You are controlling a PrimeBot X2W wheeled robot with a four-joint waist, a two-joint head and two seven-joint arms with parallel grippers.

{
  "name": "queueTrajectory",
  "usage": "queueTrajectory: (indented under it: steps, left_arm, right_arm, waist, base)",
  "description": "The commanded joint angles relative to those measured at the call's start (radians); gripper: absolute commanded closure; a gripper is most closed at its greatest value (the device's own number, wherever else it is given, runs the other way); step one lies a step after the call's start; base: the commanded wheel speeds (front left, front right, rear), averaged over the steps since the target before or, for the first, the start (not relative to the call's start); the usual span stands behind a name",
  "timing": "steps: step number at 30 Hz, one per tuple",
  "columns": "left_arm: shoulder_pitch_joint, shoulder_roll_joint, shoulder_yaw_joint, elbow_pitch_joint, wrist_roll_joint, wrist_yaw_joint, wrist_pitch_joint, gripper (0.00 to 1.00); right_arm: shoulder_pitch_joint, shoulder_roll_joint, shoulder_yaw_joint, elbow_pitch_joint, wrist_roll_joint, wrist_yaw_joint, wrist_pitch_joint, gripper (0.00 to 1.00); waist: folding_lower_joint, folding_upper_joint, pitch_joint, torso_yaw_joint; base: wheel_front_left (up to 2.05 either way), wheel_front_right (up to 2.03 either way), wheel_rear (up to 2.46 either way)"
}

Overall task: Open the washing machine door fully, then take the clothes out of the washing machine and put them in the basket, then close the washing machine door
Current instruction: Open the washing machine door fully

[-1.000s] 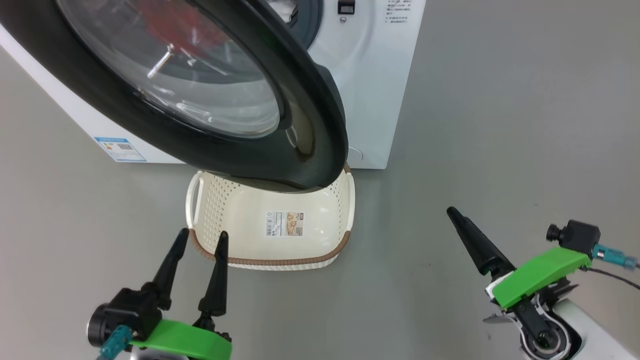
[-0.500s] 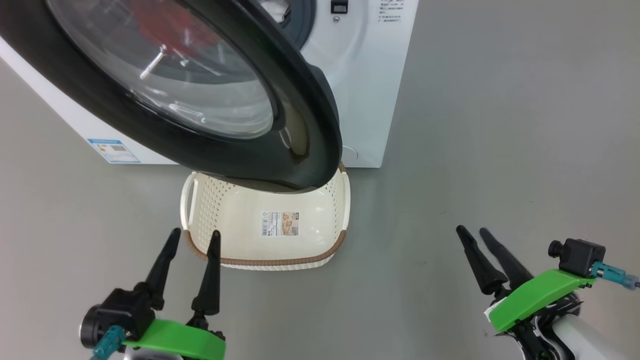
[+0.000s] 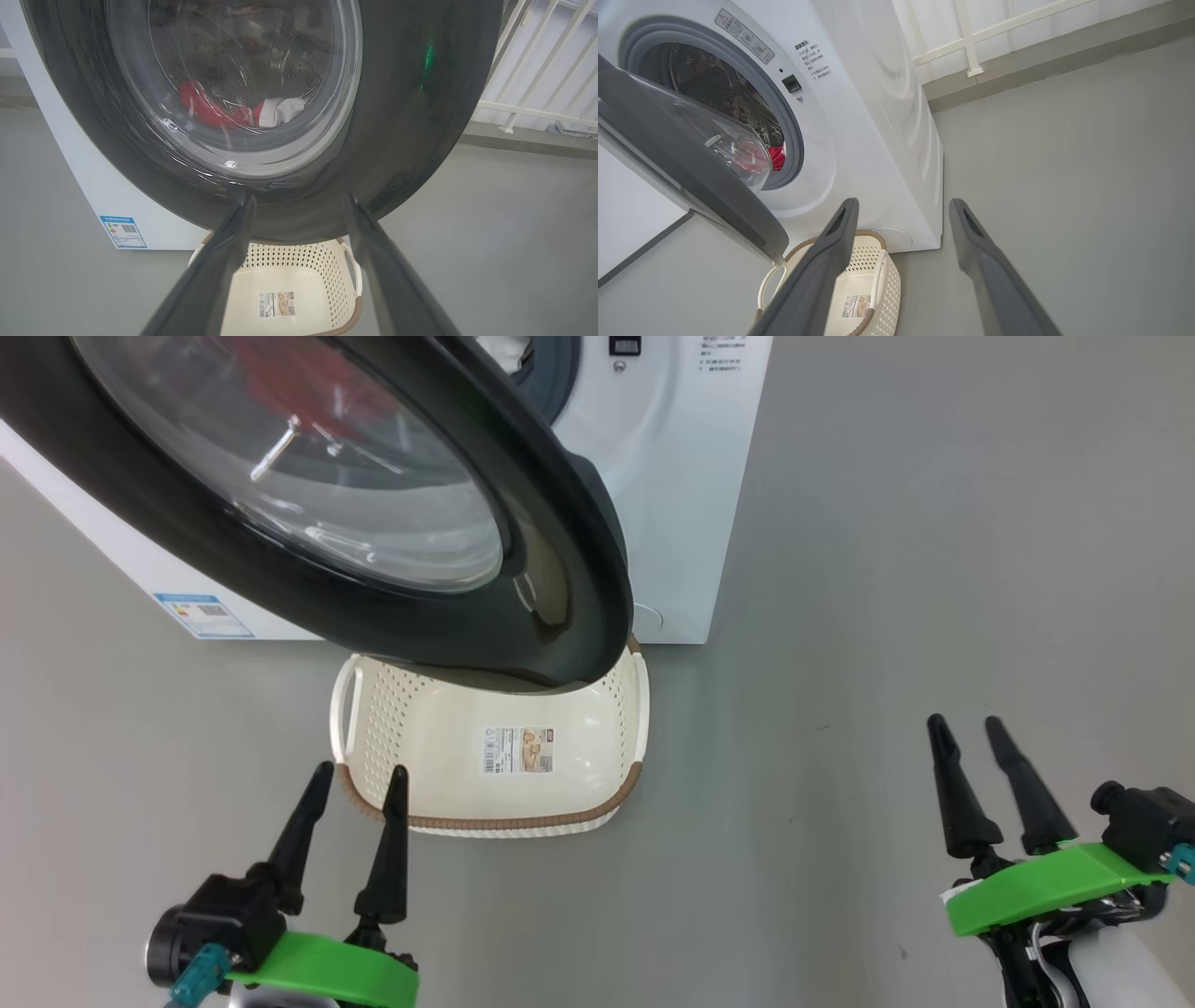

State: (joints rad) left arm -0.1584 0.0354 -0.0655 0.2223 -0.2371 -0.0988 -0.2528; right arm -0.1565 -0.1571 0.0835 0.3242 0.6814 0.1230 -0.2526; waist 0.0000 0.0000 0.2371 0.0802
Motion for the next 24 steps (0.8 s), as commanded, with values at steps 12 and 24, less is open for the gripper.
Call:
queueTrajectory:
  steps: [12,24]
  left_arm:
    - [-0.007,0.015,0.033,-0.028,0.023,-0.004,-0.009,0.0]
    - [-0.004,0.015,0.031,-0.032,0.022,0.001,-0.009,0.0]
  right_arm:
    - [0.058,0.051,-0.107,-0.096,-0.346,0.008,-0.009,0.0]
    - [0.087,0.064,-0.128,-0.084,-0.414,0.008,-0.009,0.0]
  waist:
    - [0.0,0.0,0.005,0.006]
    - [0.0,0.0,0.005,0.01]
  base:
    - [0.0,0.0,0.0]
    - [0.0,0.0,0.0]
